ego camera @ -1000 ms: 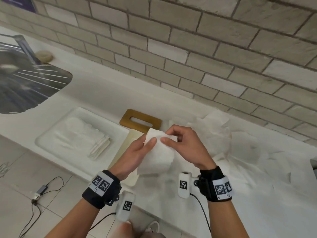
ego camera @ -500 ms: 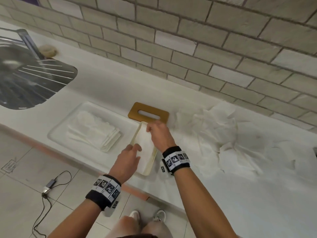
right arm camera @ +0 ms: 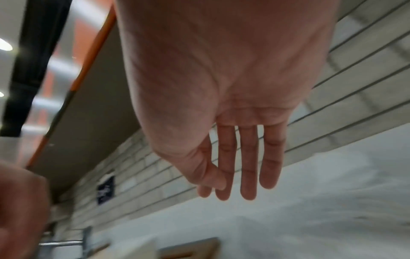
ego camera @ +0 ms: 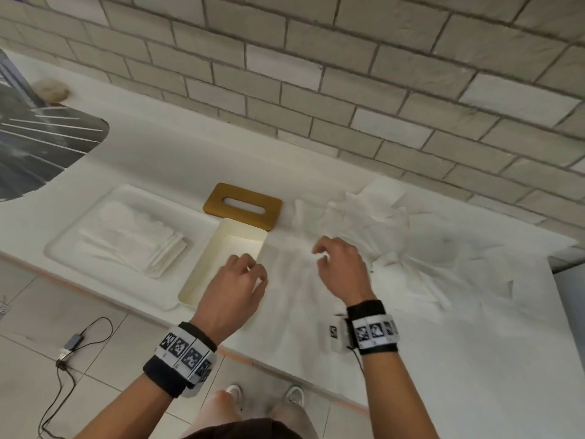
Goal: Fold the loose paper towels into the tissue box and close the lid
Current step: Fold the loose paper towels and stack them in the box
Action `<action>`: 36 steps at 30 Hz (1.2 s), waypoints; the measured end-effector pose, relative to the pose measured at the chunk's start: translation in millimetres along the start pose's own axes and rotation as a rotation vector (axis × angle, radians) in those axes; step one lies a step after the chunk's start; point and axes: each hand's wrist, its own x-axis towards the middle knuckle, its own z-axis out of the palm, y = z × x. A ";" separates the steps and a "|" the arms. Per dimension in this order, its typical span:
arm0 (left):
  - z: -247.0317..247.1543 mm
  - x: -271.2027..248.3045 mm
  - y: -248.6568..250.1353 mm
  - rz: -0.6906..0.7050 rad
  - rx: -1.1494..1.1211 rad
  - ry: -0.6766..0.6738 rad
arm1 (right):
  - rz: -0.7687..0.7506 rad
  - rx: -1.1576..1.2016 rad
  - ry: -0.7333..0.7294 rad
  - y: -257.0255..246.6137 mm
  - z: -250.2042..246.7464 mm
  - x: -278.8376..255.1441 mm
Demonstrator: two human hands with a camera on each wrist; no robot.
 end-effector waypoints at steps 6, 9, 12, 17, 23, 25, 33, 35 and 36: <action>83.8 37.2 64.0 0.110 -0.069 -0.289 | 0.337 -0.113 -0.182 170.7 -37.6 -25.6; 129.1 58.1 70.2 0.108 -0.008 -0.399 | 0.273 -0.222 -0.393 205.7 -34.0 -32.0; 149.8 76.4 69.4 0.053 -0.042 -0.364 | 0.177 -0.240 -0.232 214.7 -34.5 -31.2; 146.2 100.0 58.9 0.083 -0.079 -0.293 | 0.046 -0.017 0.012 226.7 -55.2 -30.3; 82.9 125.9 88.6 -0.036 -0.480 -0.029 | -0.039 0.332 0.176 184.6 -120.9 -30.9; 57.5 133.9 107.4 -0.091 -0.619 0.054 | -0.039 0.443 0.191 158.4 -141.1 -35.2; 6.1 149.9 151.3 -0.310 -1.039 -0.030 | -0.075 0.760 0.156 129.3 -148.5 -31.3; 12.8 150.8 147.6 -0.296 -0.966 0.005 | -0.058 0.773 0.183 129.0 -142.8 -31.4; 17.3 150.8 143.7 -0.300 -0.927 0.042 | -0.048 0.779 0.196 128.9 -140.3 -32.5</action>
